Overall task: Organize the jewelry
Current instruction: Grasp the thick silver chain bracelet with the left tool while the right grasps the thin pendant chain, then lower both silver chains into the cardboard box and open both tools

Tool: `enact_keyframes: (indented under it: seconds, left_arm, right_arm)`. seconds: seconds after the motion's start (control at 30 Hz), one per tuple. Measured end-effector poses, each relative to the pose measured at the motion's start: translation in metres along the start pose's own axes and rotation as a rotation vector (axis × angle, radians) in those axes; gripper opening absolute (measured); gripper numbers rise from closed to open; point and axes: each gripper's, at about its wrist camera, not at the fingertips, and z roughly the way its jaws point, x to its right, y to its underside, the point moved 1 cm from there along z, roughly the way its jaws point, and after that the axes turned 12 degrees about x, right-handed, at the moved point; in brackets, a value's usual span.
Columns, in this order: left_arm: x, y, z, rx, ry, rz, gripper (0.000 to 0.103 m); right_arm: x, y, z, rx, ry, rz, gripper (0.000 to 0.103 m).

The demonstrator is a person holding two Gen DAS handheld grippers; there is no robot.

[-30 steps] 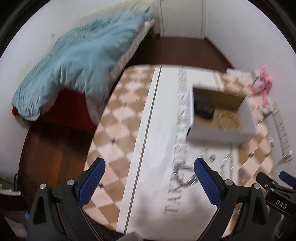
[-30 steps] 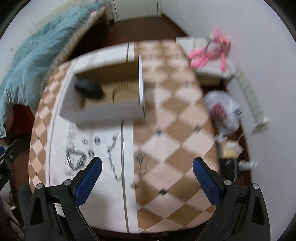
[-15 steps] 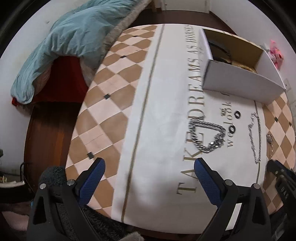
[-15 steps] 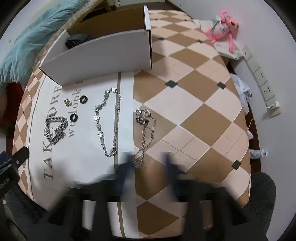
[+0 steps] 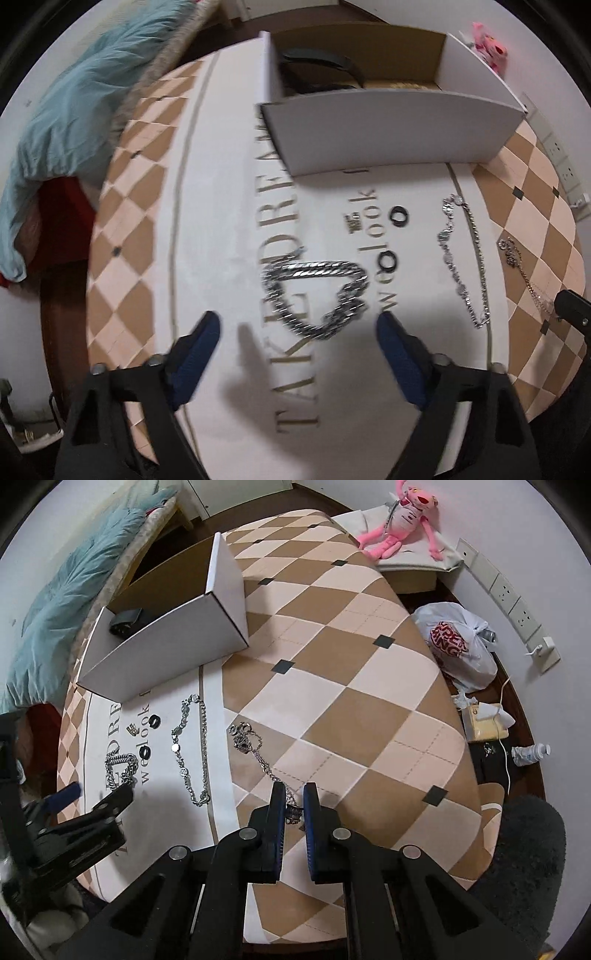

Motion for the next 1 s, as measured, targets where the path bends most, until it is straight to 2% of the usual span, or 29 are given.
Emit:
enact_keyframes:
  seconds: [0.03,0.17,0.2,0.37,0.6,0.8,1.0]
  left_arm:
    - [0.001,-0.001,0.002,-0.006,0.01,0.001,0.064]
    - [0.005,-0.006,0.001,0.01,0.071,-0.018,0.017]
    - [0.007,-0.006,0.001,0.01,0.076,-0.017,0.014]
    - [0.014,-0.006,0.0,0.017,0.068,-0.003,0.01]
    - [0.007,-0.004,-0.012,0.024,0.091,-0.046,0.01]
    - [-0.003,-0.008,-0.049,0.06,0.149,-0.1,0.01]
    - [-0.019,-0.031,-0.086,0.124,0.208,-0.139,0.01]
  right_arm:
    - [0.0,0.0,-0.001,-0.003,-0.002,0.001,0.01]
    - [0.0,0.001,-0.001,-0.01,-0.002,-0.001,0.01]
    - [-0.001,0.001,-0.001,-0.012,-0.001,-0.004,0.01]
    - [-0.004,0.003,0.003,-0.019,0.002,-0.014,0.01]
    - [-0.007,-0.003,-0.006,-0.01,-0.035,-0.007,0.01]
    - [-0.017,-0.027,-0.035,0.033,-0.097,-0.015,0.01]
    - [-0.033,-0.062,-0.072,0.092,-0.169,-0.045,0.01]
